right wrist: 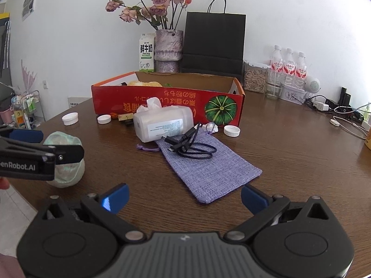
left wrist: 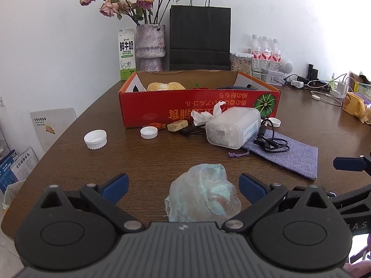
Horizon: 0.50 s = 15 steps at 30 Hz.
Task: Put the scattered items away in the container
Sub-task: 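Grasp the clear plastic bag with the left gripper while the right grasps the black cable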
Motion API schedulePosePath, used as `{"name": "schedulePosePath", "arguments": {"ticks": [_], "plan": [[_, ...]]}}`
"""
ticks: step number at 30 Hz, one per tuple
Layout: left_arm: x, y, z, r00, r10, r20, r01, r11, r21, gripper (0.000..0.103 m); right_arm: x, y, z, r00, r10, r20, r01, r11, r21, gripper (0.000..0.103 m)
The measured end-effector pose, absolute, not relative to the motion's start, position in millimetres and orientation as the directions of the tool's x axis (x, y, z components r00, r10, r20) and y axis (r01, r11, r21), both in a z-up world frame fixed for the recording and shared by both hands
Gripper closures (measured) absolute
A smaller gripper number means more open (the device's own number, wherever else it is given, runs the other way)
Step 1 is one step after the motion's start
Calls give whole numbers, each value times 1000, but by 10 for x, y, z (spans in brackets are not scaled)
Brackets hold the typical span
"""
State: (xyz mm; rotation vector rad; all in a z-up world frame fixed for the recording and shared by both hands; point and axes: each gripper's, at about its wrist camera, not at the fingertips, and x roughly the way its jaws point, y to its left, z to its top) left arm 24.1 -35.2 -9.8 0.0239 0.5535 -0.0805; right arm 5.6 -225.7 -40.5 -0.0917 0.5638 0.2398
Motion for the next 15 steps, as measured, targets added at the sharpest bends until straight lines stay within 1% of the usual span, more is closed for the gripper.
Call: {"name": "schedulePosePath", "arguments": {"ticks": [5,12,13,15], "plan": [[291,-381,-191,815,-95,-572,101,995,-22,0,61,-2247,-412,816,200,-542,-250,968,-19,0],[309,-364,-241,804,-124,-581,108,992,-62,0,70,-2252,-425,814,198,-546,-248,968,-19,0],[311,-365,-243,804,-125,-582,108,992,-63,1,71,-2252,-425,814,198,-546,-249,968,-19,0],[313,-358,-249,803,-132,-582,110,991,-73,7,71,-2251,-425,813,198,-547,-248,969,-18,0]]}}
